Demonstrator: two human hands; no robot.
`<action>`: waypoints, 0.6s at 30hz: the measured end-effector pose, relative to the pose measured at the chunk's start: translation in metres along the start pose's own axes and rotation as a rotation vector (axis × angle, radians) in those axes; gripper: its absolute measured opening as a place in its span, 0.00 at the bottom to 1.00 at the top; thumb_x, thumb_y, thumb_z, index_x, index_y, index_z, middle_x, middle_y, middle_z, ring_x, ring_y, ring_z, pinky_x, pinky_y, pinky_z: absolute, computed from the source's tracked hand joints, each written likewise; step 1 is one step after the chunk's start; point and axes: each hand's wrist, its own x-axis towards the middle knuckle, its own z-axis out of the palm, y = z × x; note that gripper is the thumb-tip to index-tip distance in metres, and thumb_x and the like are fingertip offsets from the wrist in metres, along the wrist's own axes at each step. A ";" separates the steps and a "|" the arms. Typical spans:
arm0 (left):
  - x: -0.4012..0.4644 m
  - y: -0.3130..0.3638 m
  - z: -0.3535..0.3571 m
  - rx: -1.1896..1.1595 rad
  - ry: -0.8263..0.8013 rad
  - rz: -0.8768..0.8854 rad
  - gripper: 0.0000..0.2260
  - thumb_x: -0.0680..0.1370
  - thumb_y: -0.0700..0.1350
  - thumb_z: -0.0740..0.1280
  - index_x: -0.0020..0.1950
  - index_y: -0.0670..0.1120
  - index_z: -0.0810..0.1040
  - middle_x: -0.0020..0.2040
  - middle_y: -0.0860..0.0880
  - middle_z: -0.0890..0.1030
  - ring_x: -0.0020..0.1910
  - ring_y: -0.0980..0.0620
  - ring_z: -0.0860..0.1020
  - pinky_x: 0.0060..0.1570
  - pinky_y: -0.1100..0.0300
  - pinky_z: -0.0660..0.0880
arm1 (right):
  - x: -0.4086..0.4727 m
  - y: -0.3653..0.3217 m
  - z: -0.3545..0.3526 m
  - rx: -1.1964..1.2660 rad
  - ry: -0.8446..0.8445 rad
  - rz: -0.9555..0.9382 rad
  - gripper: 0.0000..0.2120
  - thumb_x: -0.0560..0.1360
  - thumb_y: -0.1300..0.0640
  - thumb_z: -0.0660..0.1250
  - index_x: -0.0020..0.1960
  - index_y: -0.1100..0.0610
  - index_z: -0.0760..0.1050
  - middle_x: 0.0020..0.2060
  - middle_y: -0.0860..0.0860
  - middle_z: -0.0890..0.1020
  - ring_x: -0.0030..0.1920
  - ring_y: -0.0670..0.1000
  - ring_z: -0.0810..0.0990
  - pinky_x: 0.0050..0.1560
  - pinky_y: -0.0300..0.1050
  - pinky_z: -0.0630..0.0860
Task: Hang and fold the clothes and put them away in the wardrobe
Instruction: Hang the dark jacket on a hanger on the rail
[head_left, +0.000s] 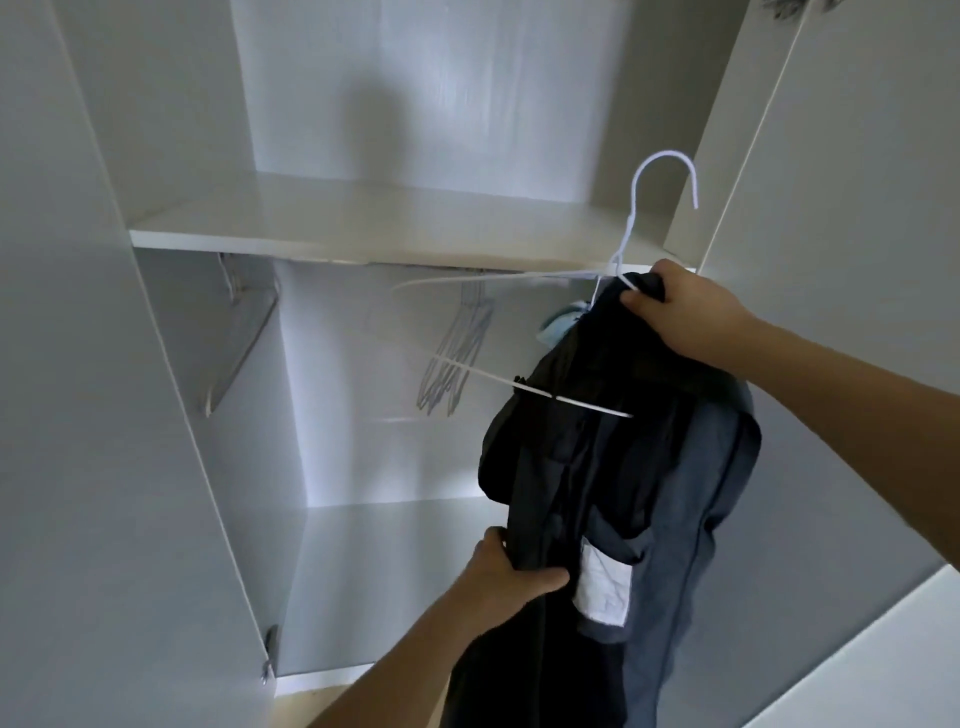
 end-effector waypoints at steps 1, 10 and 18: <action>0.009 0.001 0.003 0.019 -0.062 0.008 0.29 0.68 0.60 0.72 0.65 0.51 0.70 0.57 0.53 0.79 0.51 0.55 0.78 0.55 0.57 0.77 | 0.000 0.003 0.001 0.021 -0.005 0.002 0.15 0.79 0.43 0.58 0.49 0.56 0.66 0.43 0.54 0.74 0.44 0.57 0.72 0.43 0.46 0.64; 0.065 0.063 -0.068 -0.478 0.235 -0.199 0.15 0.81 0.46 0.61 0.62 0.37 0.75 0.51 0.38 0.80 0.47 0.40 0.79 0.47 0.48 0.78 | 0.001 0.071 -0.010 -0.027 -0.064 0.090 0.19 0.80 0.47 0.56 0.62 0.60 0.68 0.56 0.61 0.77 0.57 0.61 0.75 0.54 0.50 0.68; 0.035 0.168 -0.154 -0.243 0.285 -0.157 0.06 0.75 0.41 0.64 0.43 0.41 0.79 0.38 0.41 0.82 0.38 0.43 0.80 0.48 0.49 0.79 | -0.014 0.086 0.004 -0.050 -0.144 0.066 0.38 0.71 0.29 0.40 0.59 0.56 0.70 0.53 0.59 0.79 0.55 0.61 0.77 0.52 0.51 0.68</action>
